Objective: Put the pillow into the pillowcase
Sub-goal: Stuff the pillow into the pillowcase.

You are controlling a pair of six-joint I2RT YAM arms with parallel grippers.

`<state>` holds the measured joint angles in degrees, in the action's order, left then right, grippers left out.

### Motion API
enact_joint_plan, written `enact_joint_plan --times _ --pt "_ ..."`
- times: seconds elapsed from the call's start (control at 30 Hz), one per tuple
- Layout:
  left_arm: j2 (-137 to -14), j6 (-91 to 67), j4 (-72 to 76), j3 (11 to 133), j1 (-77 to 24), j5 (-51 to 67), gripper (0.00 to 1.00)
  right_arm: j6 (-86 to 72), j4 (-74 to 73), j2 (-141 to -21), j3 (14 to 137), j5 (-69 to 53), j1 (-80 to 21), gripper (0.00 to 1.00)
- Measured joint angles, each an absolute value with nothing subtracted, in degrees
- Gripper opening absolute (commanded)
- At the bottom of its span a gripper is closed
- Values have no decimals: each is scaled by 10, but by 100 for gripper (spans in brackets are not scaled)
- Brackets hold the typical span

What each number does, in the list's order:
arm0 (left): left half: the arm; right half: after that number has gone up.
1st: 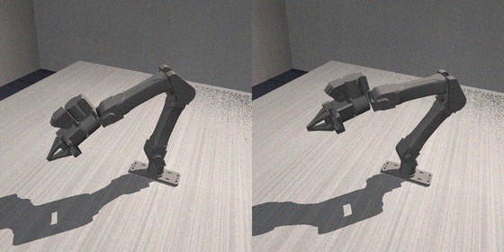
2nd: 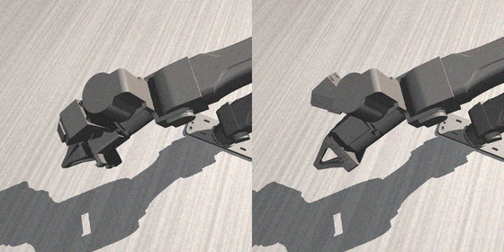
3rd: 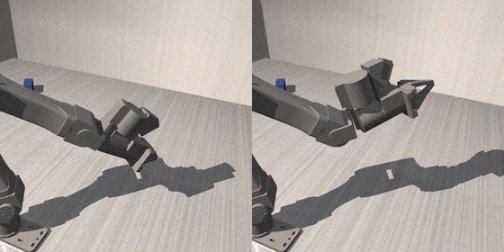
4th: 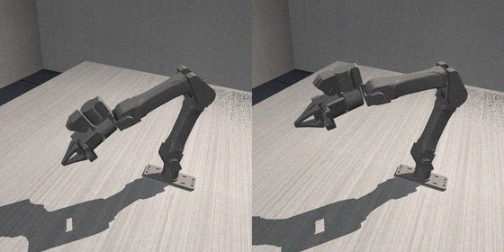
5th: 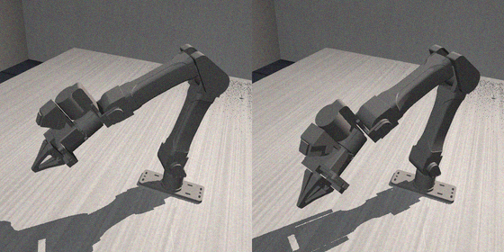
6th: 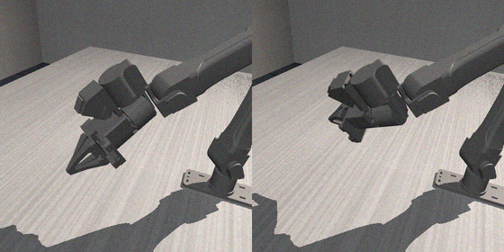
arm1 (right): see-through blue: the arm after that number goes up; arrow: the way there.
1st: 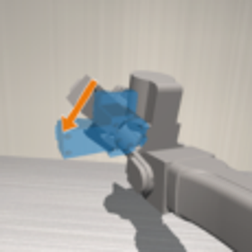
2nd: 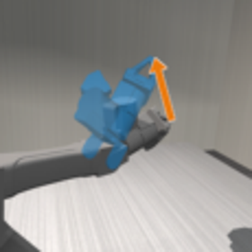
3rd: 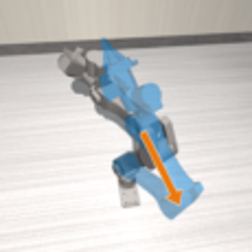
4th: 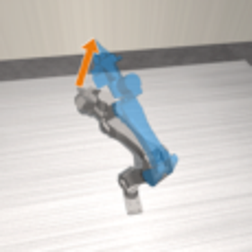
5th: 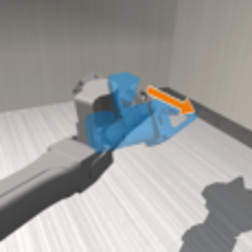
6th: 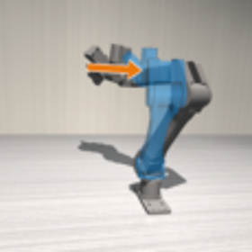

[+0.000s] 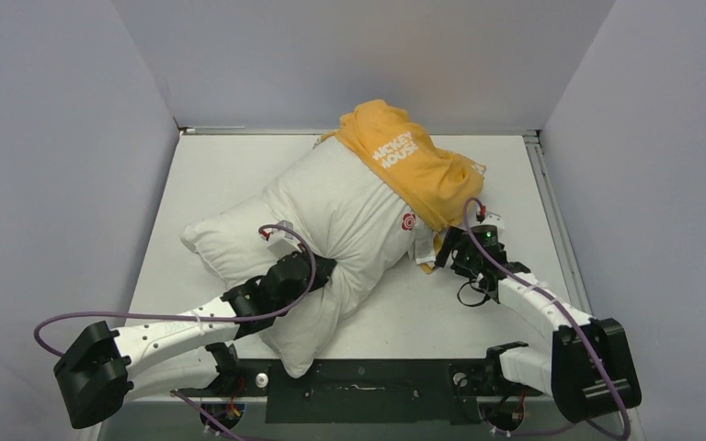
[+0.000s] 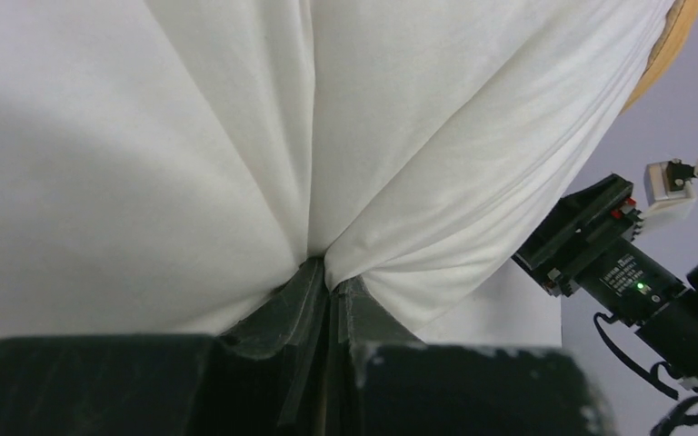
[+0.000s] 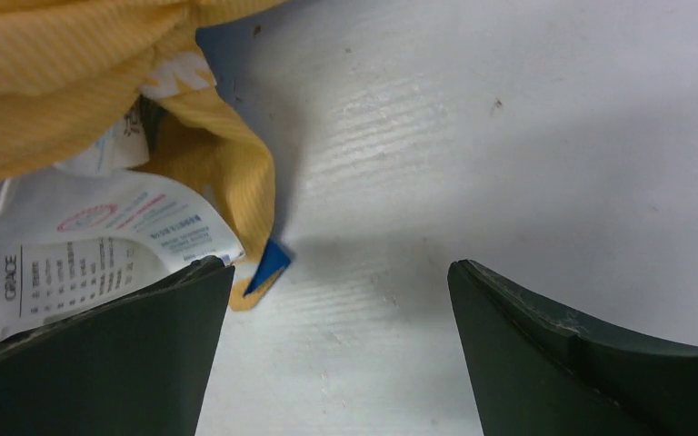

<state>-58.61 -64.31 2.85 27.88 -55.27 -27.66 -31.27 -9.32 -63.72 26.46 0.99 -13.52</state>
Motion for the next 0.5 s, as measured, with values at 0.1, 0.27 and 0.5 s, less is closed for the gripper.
enact_joint_plan --times 0.1,0.27,0.5 --pt "-585 -643 29 279 -553 -276 0 -314 -39 -700 265 -25 -122 98" --pt "-582 -643 29 277 -550 -271 0 -306 86 -812 304 -100 -117 59" --pt "-586 -643 37 276 -550 -267 0 -308 154 -870 296 -221 -132 5"
